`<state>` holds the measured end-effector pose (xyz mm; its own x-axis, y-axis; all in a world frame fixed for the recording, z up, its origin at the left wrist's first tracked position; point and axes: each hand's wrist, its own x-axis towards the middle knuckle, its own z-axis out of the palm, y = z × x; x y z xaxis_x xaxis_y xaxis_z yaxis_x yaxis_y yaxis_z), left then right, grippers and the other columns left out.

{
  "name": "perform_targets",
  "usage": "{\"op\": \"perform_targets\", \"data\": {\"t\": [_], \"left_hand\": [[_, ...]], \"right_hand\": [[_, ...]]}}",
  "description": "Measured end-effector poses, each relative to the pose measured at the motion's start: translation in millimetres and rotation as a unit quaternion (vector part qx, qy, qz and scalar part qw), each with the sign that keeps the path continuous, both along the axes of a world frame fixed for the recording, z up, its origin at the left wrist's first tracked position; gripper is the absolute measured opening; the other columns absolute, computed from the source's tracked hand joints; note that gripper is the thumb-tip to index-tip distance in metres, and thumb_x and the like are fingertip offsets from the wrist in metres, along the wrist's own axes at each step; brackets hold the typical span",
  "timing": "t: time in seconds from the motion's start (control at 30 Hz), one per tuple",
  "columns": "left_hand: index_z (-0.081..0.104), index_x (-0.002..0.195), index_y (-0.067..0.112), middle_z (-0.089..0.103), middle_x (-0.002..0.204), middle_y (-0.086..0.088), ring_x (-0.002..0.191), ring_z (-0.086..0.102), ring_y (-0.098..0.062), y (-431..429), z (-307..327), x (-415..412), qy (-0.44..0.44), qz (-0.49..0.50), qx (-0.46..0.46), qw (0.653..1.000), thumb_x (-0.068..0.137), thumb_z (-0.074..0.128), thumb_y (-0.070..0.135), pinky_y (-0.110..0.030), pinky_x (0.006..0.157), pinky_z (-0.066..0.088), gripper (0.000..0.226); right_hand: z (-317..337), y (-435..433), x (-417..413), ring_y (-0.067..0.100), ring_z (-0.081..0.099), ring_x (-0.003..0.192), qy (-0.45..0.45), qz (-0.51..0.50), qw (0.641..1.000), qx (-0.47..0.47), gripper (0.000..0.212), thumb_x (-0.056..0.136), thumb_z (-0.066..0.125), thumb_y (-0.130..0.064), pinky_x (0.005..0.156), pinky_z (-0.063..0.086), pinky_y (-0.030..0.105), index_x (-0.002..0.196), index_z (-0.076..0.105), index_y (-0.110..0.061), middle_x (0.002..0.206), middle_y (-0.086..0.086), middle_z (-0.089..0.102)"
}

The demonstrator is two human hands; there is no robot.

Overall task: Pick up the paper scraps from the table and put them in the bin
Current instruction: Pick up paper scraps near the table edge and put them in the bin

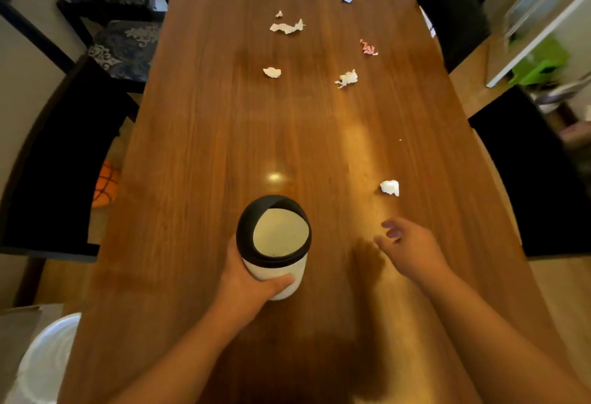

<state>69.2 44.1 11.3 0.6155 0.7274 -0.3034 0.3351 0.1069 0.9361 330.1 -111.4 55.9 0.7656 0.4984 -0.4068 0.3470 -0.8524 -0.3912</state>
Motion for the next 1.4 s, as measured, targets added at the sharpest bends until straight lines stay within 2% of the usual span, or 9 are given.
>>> {"op": "perform_targets", "data": {"t": [0.13, 0.33, 0.53, 0.67, 0.93, 1.07, 1.17, 1.27, 1.4], "left_hand": [[0.031, 0.140, 0.048, 0.051, 0.132, 0.026, 0.111, 0.051, 0.024, -28, 0, 36, -0.004, 0.021, 0.005, 1.000, 0.058, 0.101, 0.018, -0.001, 0.077, 0.047, 0.111], [0.031, 0.124, 0.080, 0.052, 0.123, 0.046, 0.117, 0.051, 0.020, -77, 9, 78, 0.014, 0.082, 0.030, 0.996, 0.045, 0.095, 0.055, 0.000, 0.078, 0.047, 0.104], [0.028, 0.125, 0.080, 0.048, 0.126, 0.047, 0.120, 0.047, 0.021, -121, 11, 94, 0.040, 0.129, 0.057, 0.989, 0.037, 0.092, 0.072, -0.016, 0.094, 0.045, 0.109], [0.029, 0.128, 0.078, 0.048, 0.129, 0.044, 0.122, 0.047, 0.019, -134, 11, 94, 0.046, 0.131, 0.062, 0.988, 0.037, 0.090, 0.076, -0.021, 0.098, 0.045, 0.110], [0.031, 0.125, 0.081, 0.051, 0.127, 0.044, 0.119, 0.050, 0.019, -139, 17, 81, 0.042, 0.076, 0.051, 0.995, 0.041, 0.093, 0.069, 0.000, 0.077, 0.047, 0.105], [0.031, 0.129, 0.074, 0.051, 0.127, 0.046, 0.118, 0.050, 0.021, -137, 21, 71, 0.026, 0.031, 0.047, 0.998, 0.049, 0.097, 0.054, 0.000, 0.080, 0.047, 0.107], [0.032, 0.132, 0.062, 0.050, 0.122, 0.050, 0.116, 0.049, 0.024, -135, 25, 60, 0.016, -0.002, 0.039, 0.999, 0.050, 0.095, 0.047, 0.001, 0.079, 0.045, 0.105], [0.032, 0.135, 0.056, 0.050, 0.122, 0.049, 0.117, 0.049, 0.023, -135, 28, 48, 0.006, -0.046, 0.031, 0.998, 0.051, 0.095, 0.047, -0.001, 0.081, 0.047, 0.106], [0.032, 0.134, 0.058, 0.050, 0.123, 0.048, 0.116, 0.049, 0.022, -136, 30, 35, -0.003, -0.090, 0.026, 0.996, 0.050, 0.095, 0.049, -0.001, 0.081, 0.047, 0.105]], "right_hand": [[-21, 10, 69, 0.029, 0.060, 0.111, -0.066, 0.010, 0.997, 0.035, 0.052, 0.086, 0.066, -0.031, 0.083, 0.047, 0.035, 0.136, 0.052, -0.023, 0.132, 0.009, 0.056], [-53, 31, 118, 0.033, 0.036, 0.137, -0.102, 0.185, 0.977, -0.027, 0.061, 0.093, 0.058, -0.029, 0.108, 0.039, 0.045, 0.149, 0.034, -0.031, 0.153, 0.007, 0.034], [-75, 3, 125, 0.030, 0.051, 0.111, -0.097, 0.288, 0.953, 0.009, 0.039, 0.093, 0.047, -0.007, 0.092, 0.048, 0.040, 0.127, 0.062, -0.021, 0.120, 0.007, 0.057], [-80, -31, 116, 0.022, 0.051, 0.086, -0.083, 0.300, 0.949, 0.042, 0.029, 0.094, 0.047, -0.008, 0.069, 0.038, 0.029, 0.110, 0.070, -0.015, 0.092, -0.001, 0.049], [-52, -111, 59, 0.020, 0.060, 0.090, 0.012, 0.219, 0.975, 0.046, 0.012, 0.093, 0.056, -0.014, 0.081, 0.047, 0.031, 0.096, 0.068, -0.015, 0.096, 0.001, 0.061], [-17, -136, 15, 0.004, 0.056, 0.082, 0.022, 0.182, 0.978, 0.100, 0.012, 0.090, 0.064, -0.018, 0.065, 0.039, 0.009, 0.097, 0.067, -0.027, 0.091, -0.012, 0.057], [36, -133, -2, -0.006, 0.056, 0.081, -0.028, 0.122, 0.976, 0.176, 0.020, 0.087, 0.069, -0.016, 0.067, 0.041, 0.003, 0.105, 0.070, -0.026, 0.094, -0.018, 0.057], [108, -132, -13, -0.010, 0.057, 0.081, -0.156, 0.075, 0.939, 0.296, 0.019, 0.086, 0.071, -0.014, 0.072, 0.044, 0.000, 0.103, 0.070, -0.022, 0.093, -0.016, 0.058], [172, -139, -46, 0.002, 0.062, 0.086, -0.289, -0.007, 0.830, 0.476, 0.011, 0.093, 0.064, -0.020, 0.073, 0.048, 0.011, 0.103, 0.064, -0.023, 0.094, -0.007, 0.063]]}}
